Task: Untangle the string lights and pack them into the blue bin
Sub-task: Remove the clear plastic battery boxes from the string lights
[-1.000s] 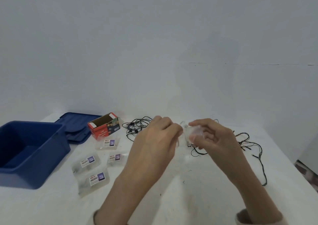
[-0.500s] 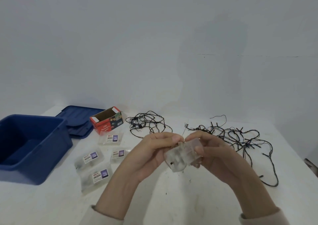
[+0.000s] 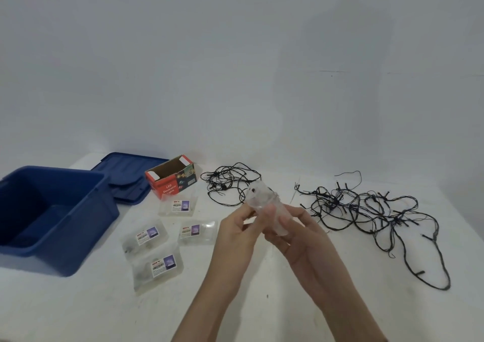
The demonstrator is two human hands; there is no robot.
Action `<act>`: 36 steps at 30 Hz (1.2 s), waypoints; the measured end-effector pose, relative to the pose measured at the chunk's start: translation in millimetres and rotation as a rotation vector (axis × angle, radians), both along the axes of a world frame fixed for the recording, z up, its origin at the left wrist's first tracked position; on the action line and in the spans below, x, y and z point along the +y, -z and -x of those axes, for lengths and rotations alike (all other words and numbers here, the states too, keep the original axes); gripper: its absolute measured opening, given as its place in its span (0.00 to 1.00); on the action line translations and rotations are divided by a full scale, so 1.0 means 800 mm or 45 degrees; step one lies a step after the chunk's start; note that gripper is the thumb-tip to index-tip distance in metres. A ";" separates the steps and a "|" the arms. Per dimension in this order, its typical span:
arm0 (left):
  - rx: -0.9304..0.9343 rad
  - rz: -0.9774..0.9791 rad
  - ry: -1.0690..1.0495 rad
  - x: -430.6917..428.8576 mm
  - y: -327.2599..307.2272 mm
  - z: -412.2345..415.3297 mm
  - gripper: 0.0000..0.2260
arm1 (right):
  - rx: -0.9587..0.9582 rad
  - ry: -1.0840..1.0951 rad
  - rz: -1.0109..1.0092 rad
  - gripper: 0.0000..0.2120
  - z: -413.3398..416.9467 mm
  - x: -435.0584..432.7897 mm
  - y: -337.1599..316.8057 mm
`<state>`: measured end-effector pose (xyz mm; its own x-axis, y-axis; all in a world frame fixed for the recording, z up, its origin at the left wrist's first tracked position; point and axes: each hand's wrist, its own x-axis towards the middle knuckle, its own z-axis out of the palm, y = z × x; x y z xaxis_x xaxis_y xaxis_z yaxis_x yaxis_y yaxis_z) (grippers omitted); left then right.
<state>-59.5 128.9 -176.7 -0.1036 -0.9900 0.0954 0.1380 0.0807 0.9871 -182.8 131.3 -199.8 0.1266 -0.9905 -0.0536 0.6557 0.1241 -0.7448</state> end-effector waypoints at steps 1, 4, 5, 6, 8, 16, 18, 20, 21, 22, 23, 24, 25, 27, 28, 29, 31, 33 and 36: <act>-0.013 -0.026 0.023 -0.002 0.001 -0.005 0.14 | 0.125 0.030 0.034 0.16 0.001 -0.002 -0.001; -0.128 -0.102 0.077 -0.011 0.007 -0.018 0.18 | 0.484 0.063 0.126 0.16 0.004 -0.013 0.000; -0.178 -0.113 0.084 -0.015 0.010 -0.022 0.19 | 0.582 0.019 0.162 0.16 0.005 -0.017 -0.001; -0.211 -0.120 0.082 -0.018 0.013 -0.025 0.20 | 0.668 -0.038 0.197 0.14 0.004 -0.020 -0.002; -0.234 -0.143 0.071 -0.026 0.016 -0.032 0.18 | 0.798 -0.098 0.211 0.13 0.002 -0.028 -0.004; -0.521 -0.127 -0.035 -0.075 0.037 -0.074 0.09 | 0.683 -0.002 0.012 0.09 -0.018 -0.053 0.009; -0.957 -0.002 -0.230 -0.112 0.060 -0.105 0.12 | 0.656 0.042 -0.054 0.09 -0.016 -0.053 0.015; -1.513 0.007 -0.379 -0.147 0.086 -0.140 0.22 | 0.643 0.048 -0.094 0.10 -0.013 -0.052 0.021; -1.660 -0.101 -0.423 -0.161 0.098 -0.153 0.26 | 0.651 0.053 -0.112 0.11 -0.011 -0.051 0.024; -1.692 -0.257 -0.460 -0.169 0.105 -0.161 0.32 | 0.666 0.056 -0.130 0.10 -0.009 -0.050 0.026; -1.652 -0.406 -0.501 -0.175 0.111 -0.165 0.37 | 0.680 0.056 -0.143 0.09 -0.008 -0.049 0.028; -1.619 -0.510 -0.526 -0.179 0.117 -0.166 0.43 | 0.689 0.056 -0.156 0.08 -0.007 -0.048 0.029; -1.626 -0.574 -0.537 -0.182 0.124 -0.165 0.47 | 0.691 0.064 -0.167 0.07 -0.007 -0.048 0.029; -1.699 -0.619 -0.561 -0.187 0.136 -0.163 0.49 | 0.693 0.090 -0.180 0.07 -0.006 -0.048 0.031; -1.734 -0.613 -0.573 -0.189 0.137 -0.163 0.48 | 0.690 0.101 -0.180 0.07 -0.006 -0.047 0.030; -1.746 -0.593 -0.591 -0.190 0.135 -0.162 0.46 | 0.683 0.110 -0.174 0.07 -0.005 -0.046 0.027; -1.684 -0.502 -0.650 -0.187 0.123 -0.156 0.43 | 0.652 0.147 -0.155 0.07 -0.002 -0.043 0.022; -1.500 -0.265 -0.650 -0.171 0.105 -0.142 0.42 | 0.603 0.193 -0.128 0.08 0.000 -0.040 0.010; -1.134 0.119 -0.399 -0.122 0.070 -0.102 0.42 | 0.510 0.224 -0.037 0.13 0.001 -0.036 -0.016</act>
<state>21.9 31.2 -232.8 0.0924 -0.9775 0.1894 -0.7039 0.0704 0.7068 -183.4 102.6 -186.7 -0.0807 -0.9925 -0.0920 0.3289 0.0606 -0.9424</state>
